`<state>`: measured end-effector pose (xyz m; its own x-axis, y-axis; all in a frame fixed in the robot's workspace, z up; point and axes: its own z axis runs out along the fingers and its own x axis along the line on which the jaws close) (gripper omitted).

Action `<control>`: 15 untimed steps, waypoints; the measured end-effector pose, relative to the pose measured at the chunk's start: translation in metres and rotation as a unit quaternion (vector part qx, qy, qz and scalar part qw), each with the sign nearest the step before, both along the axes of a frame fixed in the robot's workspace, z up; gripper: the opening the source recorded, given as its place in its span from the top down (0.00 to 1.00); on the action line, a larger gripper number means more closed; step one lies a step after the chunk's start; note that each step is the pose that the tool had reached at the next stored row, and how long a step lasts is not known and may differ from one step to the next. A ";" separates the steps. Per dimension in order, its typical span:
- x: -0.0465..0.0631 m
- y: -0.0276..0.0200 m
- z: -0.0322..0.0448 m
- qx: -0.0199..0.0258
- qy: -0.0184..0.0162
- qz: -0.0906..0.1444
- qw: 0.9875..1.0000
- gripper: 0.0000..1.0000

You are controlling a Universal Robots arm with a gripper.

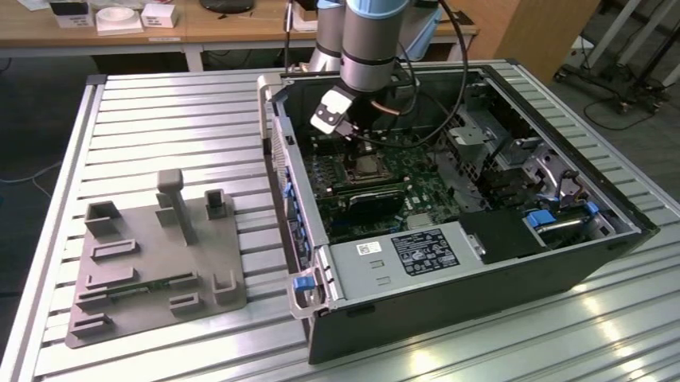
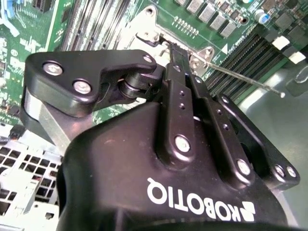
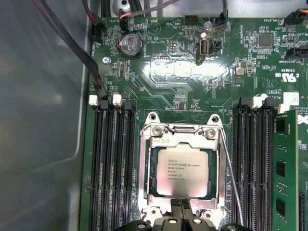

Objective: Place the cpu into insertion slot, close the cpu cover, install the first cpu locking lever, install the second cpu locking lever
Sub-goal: 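Close the cpu cover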

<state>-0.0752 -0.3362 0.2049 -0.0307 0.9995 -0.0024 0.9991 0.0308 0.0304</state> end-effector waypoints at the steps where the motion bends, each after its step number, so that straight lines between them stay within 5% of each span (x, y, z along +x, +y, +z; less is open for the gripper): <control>1: 0.000 0.0000 0.0016 0.000 -0.001 0.000 1.000 0.89; 7: 0.002 0.0001 0.0081 0.000 -0.004 0.000 1.000 0.89; 15: 0.022 0.0000 0.0082 0.000 -0.004 0.000 1.000 0.89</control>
<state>-0.0534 -0.3362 0.2131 -0.0307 0.9995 -0.0027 0.9988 0.0308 0.0388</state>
